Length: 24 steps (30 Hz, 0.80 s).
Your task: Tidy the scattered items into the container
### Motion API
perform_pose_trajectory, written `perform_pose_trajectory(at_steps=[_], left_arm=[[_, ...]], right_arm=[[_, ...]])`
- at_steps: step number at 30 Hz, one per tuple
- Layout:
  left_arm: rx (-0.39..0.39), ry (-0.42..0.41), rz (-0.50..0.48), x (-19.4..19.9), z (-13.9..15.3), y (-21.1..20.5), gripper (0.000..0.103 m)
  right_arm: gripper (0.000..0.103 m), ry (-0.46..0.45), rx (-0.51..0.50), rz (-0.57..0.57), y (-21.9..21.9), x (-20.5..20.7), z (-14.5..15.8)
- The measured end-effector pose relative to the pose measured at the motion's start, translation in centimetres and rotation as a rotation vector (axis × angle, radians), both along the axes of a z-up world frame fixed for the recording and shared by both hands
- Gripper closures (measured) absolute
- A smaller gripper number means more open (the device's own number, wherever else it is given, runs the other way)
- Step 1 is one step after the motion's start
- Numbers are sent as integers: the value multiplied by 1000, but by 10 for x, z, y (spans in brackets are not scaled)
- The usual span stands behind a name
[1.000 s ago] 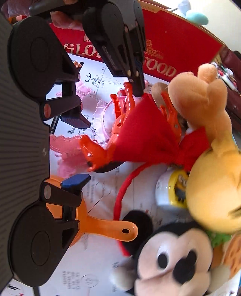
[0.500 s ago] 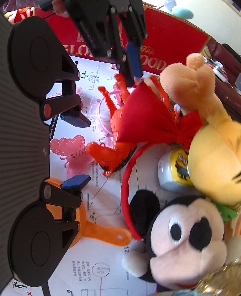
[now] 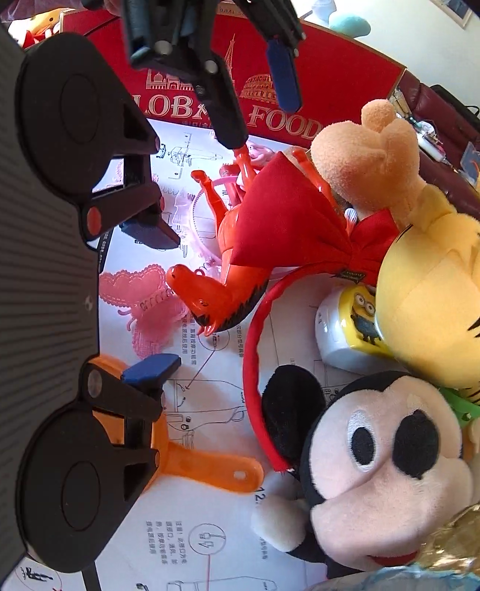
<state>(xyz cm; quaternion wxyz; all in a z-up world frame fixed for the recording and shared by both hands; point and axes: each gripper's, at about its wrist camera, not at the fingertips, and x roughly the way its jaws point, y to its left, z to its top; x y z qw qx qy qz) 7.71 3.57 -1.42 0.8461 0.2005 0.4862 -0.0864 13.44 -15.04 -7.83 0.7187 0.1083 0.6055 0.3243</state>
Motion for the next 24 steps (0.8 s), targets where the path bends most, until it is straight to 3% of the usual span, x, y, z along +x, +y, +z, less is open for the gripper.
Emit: perform_pose_trajectory(at_steps=[3,4,5,6,7,11,16,24], left_arm=[[64,63,3,8,-21,-5,32],[75,87,3,9,-28,-4,51],[92,110,2,10,-34,-4,78],[101,136,6,11,-39,-3,89],[114,151,19,12,-44,-2,93],[124,140,57,11,-46,-5,95],[121,97,-7,-4,-37,-23,96],[12,104,-65,-29,-40,-45,96]], right_arm=[[34,4,1,-2,-1,-1,0],[34,9,3,-5,-3,-1,0],[34,13,5,-9,-4,-1,0],[34,16,5,-12,-6,-1,0],[34,18,6,-15,-7,-1,0],[33,19,3,-22,-7,-1,0],[31,31,-4,-40,-12,-2,2],[30,31,-1,-94,-29,-4,9]])
